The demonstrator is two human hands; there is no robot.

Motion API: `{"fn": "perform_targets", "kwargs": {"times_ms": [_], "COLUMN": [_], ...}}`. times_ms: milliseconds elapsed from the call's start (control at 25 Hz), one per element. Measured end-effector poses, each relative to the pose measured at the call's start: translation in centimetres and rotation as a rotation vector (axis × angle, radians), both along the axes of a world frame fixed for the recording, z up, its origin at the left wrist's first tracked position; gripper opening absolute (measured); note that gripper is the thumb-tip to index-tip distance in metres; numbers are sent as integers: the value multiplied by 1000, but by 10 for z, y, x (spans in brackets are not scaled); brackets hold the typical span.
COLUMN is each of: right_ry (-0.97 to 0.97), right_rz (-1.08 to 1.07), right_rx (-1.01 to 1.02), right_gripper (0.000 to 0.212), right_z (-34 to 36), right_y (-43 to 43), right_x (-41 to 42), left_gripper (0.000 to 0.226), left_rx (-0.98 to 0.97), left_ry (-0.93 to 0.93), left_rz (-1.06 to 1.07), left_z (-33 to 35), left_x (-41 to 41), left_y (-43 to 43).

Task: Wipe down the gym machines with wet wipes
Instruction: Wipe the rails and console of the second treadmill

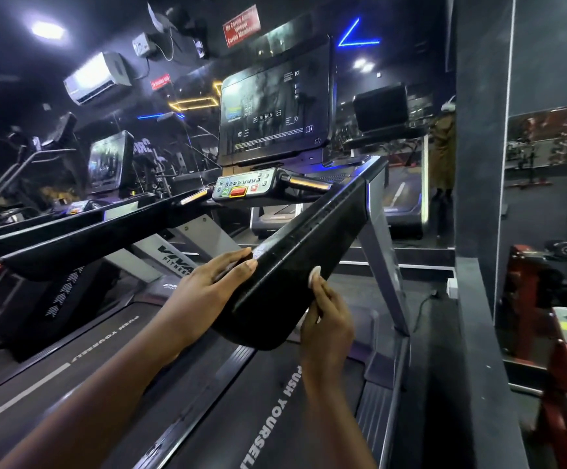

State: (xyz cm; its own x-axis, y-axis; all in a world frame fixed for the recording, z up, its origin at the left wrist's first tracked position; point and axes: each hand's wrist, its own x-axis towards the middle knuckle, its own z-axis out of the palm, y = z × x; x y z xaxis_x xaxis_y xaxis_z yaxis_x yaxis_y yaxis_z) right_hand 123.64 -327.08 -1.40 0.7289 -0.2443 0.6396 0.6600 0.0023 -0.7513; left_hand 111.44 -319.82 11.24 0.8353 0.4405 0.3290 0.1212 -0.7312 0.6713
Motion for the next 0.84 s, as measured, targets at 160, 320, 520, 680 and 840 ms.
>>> {"fn": "perform_targets", "kwargs": {"times_ms": [160,320,520,680,840], "right_ry": [130,-264,-175,-45,-97], "right_rz": [80,134,134,121,182], "right_rx": [124,82,57,72,9], "right_gripper": [32,31,35,37,35], "right_z": [5,24,23,20,32], "right_y": [-15,-22,-4,0,-22], "right_x": [5,-84,-33,19,34], "left_gripper": [75,71,75,75,64], "left_rx": [6,14,204,304,326], "left_ry": [-3,0,254,371,377], "left_rz": [-9,-21,15,-11,-10], "left_z": [1,3,24,32,31], "left_x": [-1,-2,-5,9,13], "left_y": [-1,-1,-11,-20,-22]}}
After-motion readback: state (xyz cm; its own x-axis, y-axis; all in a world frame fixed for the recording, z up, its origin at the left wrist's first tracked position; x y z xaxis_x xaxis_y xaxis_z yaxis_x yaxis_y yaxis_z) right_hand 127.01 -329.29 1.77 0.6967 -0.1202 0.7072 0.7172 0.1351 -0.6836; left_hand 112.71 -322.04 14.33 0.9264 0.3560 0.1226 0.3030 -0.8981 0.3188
